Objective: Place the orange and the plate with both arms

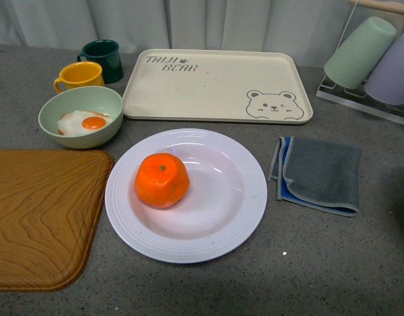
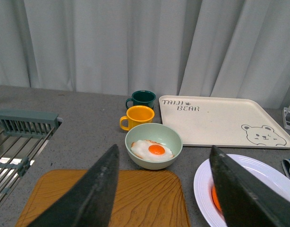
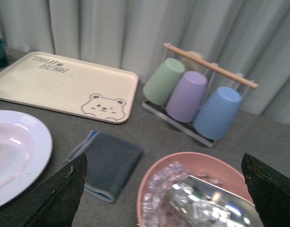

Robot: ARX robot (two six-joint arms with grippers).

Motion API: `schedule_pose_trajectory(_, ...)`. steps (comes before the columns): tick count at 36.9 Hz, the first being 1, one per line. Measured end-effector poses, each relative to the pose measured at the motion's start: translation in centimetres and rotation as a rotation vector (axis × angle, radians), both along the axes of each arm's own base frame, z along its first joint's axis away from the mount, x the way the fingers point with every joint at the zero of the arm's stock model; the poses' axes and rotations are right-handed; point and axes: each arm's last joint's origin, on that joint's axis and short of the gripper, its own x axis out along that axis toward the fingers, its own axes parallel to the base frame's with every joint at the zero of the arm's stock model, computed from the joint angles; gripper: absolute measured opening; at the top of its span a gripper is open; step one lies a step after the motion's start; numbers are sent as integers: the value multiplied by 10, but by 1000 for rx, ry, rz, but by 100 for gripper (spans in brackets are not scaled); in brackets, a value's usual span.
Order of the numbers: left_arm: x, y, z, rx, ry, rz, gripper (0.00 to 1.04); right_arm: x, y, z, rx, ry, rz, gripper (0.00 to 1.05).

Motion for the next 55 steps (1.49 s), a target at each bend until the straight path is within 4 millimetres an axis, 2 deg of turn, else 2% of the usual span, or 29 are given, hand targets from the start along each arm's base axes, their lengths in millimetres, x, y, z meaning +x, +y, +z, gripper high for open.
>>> schedule_pose_trajectory(5,0,0,0,0,0,0,78,32,18,2,142,148,102,95)
schedule_pose_trajectory(10,0,0,0,0,0,0,99,70,36,-15,363,436,181,95)
schedule_pose_trajectory(14,0,0,0,2,0,0,98,101,47,-41,586,660,203,95)
schedule_pose_trajectory(22,0,0,0,2,0,0,98,130,57,-73,821,887,209,95)
schedule_pose_trajectory(38,0,0,0,2,0,0,98,163,85,-110,991,1097,195,95)
schedule_pose_trajectory(43,0,0,0,2,0,0,98,178,97,-119,1043,1155,145,95)
schedule_pose_trajectory(47,0,0,0,2,0,0,98,189,106,-126,1019,1211,79,94)
schedule_pose_trajectory(55,0,0,0,2,0,0,98,211,119,-136,938,1309,-15,58)
